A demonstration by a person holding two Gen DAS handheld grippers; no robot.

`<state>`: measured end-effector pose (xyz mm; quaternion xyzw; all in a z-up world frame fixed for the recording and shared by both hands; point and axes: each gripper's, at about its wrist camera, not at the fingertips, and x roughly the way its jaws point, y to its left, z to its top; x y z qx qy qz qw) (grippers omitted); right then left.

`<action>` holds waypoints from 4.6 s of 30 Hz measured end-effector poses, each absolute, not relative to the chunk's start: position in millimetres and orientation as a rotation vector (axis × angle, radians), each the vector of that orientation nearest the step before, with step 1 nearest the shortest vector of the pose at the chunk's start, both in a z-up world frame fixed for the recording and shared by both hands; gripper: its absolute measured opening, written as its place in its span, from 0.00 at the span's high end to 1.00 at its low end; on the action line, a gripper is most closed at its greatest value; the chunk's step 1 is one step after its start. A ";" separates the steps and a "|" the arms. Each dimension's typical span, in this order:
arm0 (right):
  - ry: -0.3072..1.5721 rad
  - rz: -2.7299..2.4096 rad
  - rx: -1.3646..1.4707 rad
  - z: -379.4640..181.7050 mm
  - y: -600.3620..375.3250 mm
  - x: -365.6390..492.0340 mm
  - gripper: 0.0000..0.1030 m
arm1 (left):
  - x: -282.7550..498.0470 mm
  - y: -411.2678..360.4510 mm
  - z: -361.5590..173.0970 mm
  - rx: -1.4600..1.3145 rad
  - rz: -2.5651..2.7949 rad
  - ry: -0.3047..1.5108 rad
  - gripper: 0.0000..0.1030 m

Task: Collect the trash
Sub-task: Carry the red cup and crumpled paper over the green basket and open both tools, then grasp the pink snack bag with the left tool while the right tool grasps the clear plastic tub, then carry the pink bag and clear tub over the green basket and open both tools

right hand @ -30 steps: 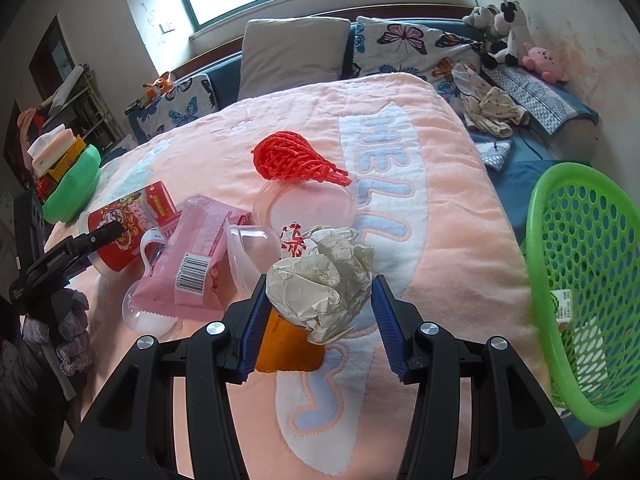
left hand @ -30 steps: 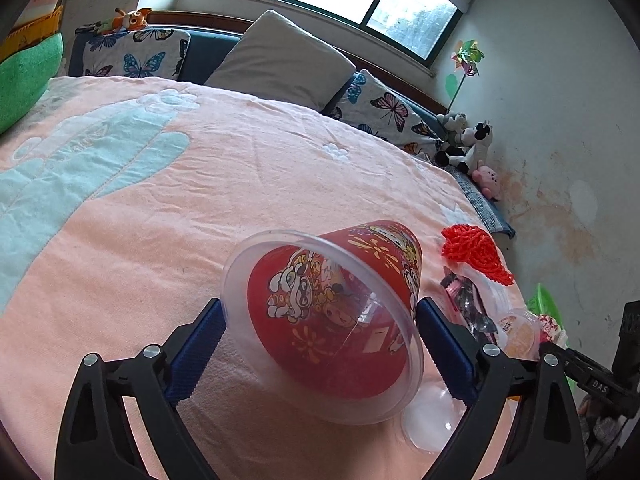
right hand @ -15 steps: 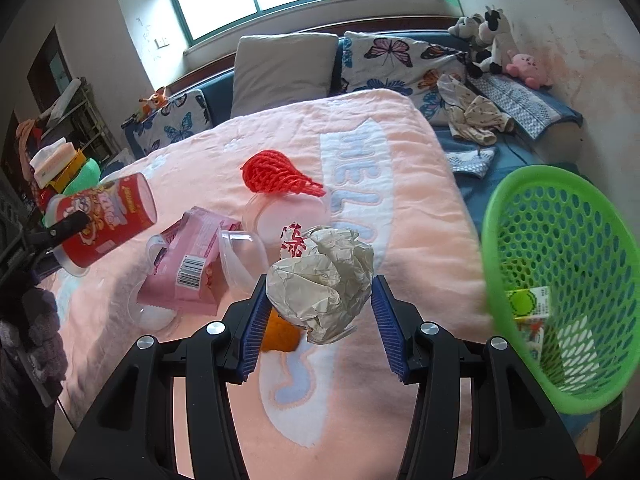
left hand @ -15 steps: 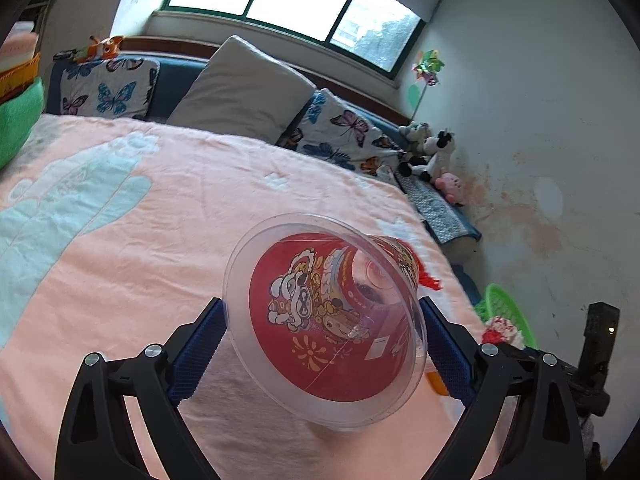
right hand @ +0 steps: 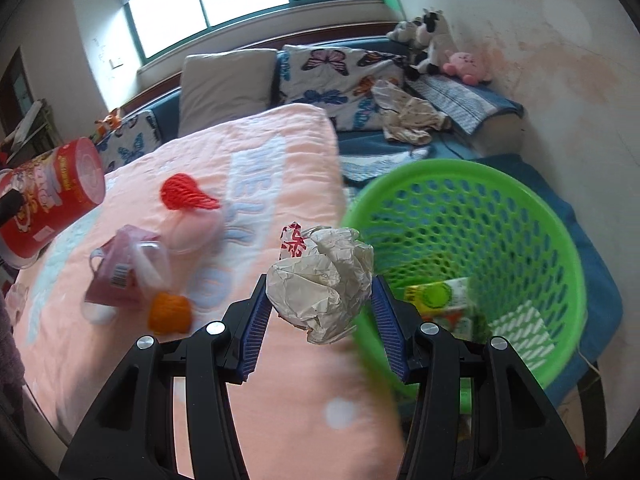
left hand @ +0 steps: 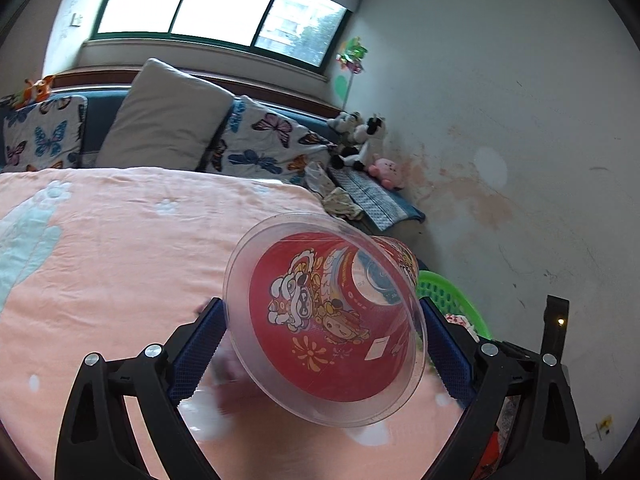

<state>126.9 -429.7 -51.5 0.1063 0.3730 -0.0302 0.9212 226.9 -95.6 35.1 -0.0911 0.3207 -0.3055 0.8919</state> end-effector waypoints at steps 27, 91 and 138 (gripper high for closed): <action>0.807 -0.244 0.248 -79.4 -539.5 88.2 0.36 | 241.5 -308.3 -4.1 0.071 -0.791 0.809 0.12; 0.813 0.120 0.127 -65.5 -340.2 132.5 0.20 | 261.8 -82.3 -62.3 0.051 -0.411 0.870 0.19; 0.823 0.233 0.216 -76.3 -301.1 199.4 0.73 | 254.9 -58.3 -21.4 -0.004 -0.466 0.769 0.71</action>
